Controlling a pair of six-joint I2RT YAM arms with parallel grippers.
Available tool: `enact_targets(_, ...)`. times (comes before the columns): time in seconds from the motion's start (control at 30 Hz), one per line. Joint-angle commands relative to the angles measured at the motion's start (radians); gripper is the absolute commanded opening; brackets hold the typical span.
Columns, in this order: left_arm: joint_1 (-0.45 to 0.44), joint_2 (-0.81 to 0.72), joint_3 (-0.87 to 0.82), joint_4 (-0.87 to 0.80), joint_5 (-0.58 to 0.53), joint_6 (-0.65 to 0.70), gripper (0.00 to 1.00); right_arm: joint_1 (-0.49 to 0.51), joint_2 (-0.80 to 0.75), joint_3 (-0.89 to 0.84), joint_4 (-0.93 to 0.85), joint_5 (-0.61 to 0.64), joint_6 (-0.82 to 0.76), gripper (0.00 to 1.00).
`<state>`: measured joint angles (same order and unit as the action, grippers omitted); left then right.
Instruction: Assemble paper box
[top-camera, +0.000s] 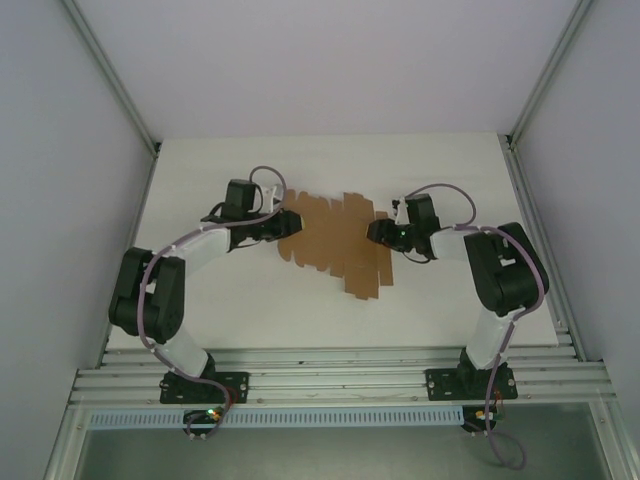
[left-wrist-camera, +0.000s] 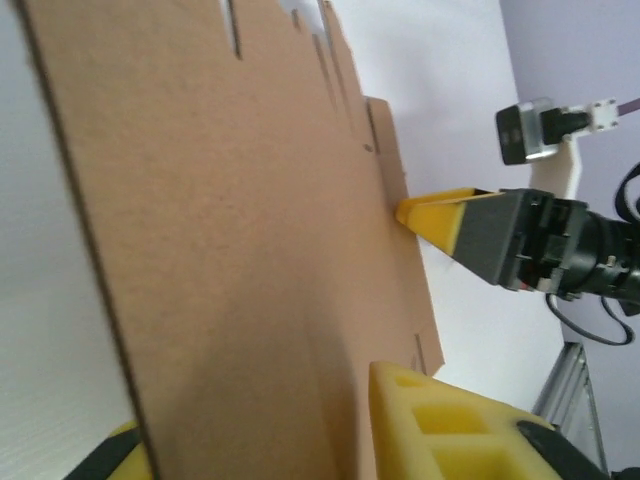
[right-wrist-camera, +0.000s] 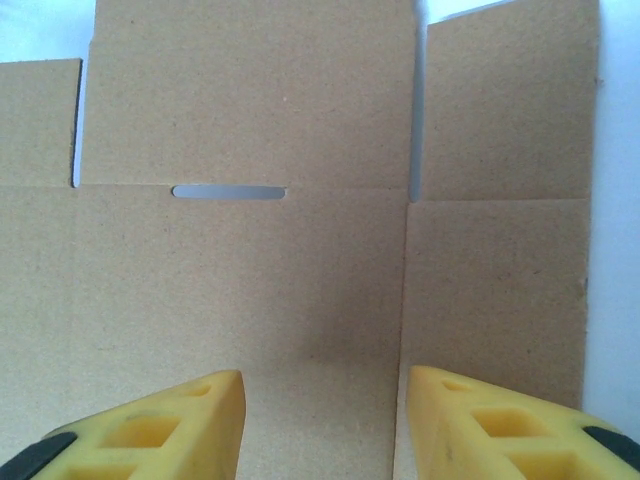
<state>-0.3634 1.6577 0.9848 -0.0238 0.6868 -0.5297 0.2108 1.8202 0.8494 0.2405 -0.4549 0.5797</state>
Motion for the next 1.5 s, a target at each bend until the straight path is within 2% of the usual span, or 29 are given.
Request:
enact_targets(0.0, -0.01, -0.02, 0.013, -0.063, -0.053, 0.044, 0.17, -0.028, -0.04, -0.043, -0.151, -0.026, -0.018, 0.5)
enact_targets(0.2, -0.01, -0.095, -0.015, -0.01, -0.047, 0.027, 0.03, -0.088, -0.232, -0.055, -0.221, -0.053, -0.058, 0.62)
enact_targets(0.3, -0.002, -0.161, -0.034, 0.044, -0.03, -0.004, 0.0, -0.147, -0.377, -0.101, -0.233, -0.065, -0.061, 0.7)
enact_targets(0.37, 0.007, -0.205, -0.059, 0.137, 0.032, -0.05, 0.0, -0.184, -0.465, -0.128, -0.237, -0.087, -0.067, 0.75)
enact_targets(0.5, 0.024, -0.281, -0.075, 0.308, 0.132, -0.161, 0.0, -0.243, -0.591, -0.148, -0.224, -0.214, -0.06, 0.77)
enact_targets(0.67, 0.025, -0.329, -0.071, 0.514, 0.27, -0.289, 0.0, -0.274, -0.64, -0.164, -0.071, -0.379, -0.01, 0.79)
enact_targets(0.83, 0.023, -0.375, -0.066, 0.563, 0.316, -0.322, 0.0, -0.291, -0.642, -0.161, 0.075, -0.495, 0.062, 0.77)
enact_targets(0.9, 0.021, -0.392, -0.069, 0.55, 0.309, -0.308, 0.0, -0.291, -0.645, -0.158, 0.113, -0.534, 0.079, 0.72)
enact_targets(1.03, 0.017, -0.402, -0.065, 0.504, 0.296, -0.271, 0.0, -0.29, -0.655, -0.144, 0.124, -0.564, 0.09, 0.52)
enact_targets(1.17, 0.013, -0.395, -0.058, 0.492, 0.292, -0.261, 0.0, -0.29, -0.665, -0.132, 0.115, -0.561, 0.077, 0.42)
enact_targets(1.2, 0.014, -0.395, -0.052, 0.465, 0.278, -0.248, 0.0, -0.29, -0.666, -0.123, 0.097, -0.553, 0.074, 0.36)
enact_targets(1.27, 0.013, -0.398, -0.038, 0.394, 0.249, -0.203, 0.0, -0.29, -0.675, -0.108, 0.047, -0.515, 0.051, 0.18)
enact_targets(1.33, 0.01, -0.405, -0.027, 0.311, 0.192, -0.156, 0.0, -0.288, -0.692, -0.089, -0.028, -0.463, 0.003, 0.0)
enact_targets(1.4, -0.003, -0.414, -0.003, 0.181, 0.096, -0.078, 0.0, -0.275, -0.714, -0.057, -0.144, -0.4, -0.073, 0.0)
enact_targets(1.47, -0.036, -0.426, 0.038, 0.012, -0.079, 0.017, 0.0, -0.236, -0.749, -0.016, -0.281, -0.294, -0.16, 0.0)
